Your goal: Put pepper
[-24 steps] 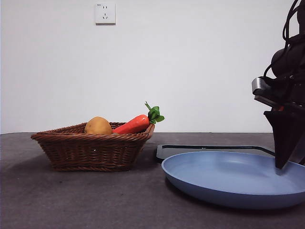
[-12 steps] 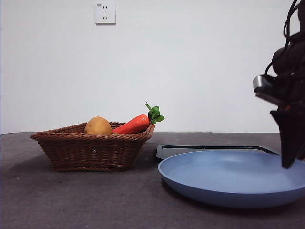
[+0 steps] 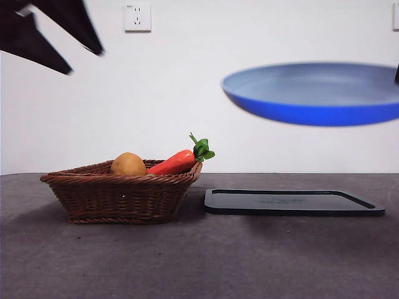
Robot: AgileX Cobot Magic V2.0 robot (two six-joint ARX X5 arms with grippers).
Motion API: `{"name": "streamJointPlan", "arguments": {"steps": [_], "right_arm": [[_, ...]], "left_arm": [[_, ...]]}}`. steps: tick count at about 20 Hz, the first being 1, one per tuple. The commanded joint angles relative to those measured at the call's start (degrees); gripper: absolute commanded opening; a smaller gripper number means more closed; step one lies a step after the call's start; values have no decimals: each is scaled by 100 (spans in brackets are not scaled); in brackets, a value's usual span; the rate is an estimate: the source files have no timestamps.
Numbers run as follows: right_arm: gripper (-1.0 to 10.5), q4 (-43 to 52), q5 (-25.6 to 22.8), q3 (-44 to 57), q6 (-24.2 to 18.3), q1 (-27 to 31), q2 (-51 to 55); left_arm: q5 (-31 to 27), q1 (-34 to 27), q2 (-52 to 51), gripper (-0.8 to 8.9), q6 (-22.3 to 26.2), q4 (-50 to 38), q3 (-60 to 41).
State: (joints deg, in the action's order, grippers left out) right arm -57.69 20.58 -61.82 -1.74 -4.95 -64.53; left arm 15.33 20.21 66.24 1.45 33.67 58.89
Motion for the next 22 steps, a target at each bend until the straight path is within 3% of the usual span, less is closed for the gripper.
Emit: {"name": "streamJointPlan", "arguments": {"steps": [1, 10, 20, 22], "right_arm": [[2, 15, 48, -105, 199, 7, 162], [2, 7, 55, -105, 278, 7, 385], [2, 24, 52, -105, 271, 7, 385], [2, 35, 52, -105, 260, 7, 385]], "left_arm": [[-385, 192, 835, 375, -35, -122, 474], [-1237, 496, 3602, 374, -35, -111, 2002], [-1370, 514, 4474, 374, -153, -514, 2072], [-1381, 535, 4474, 333, -151, -601, 2072]]}}
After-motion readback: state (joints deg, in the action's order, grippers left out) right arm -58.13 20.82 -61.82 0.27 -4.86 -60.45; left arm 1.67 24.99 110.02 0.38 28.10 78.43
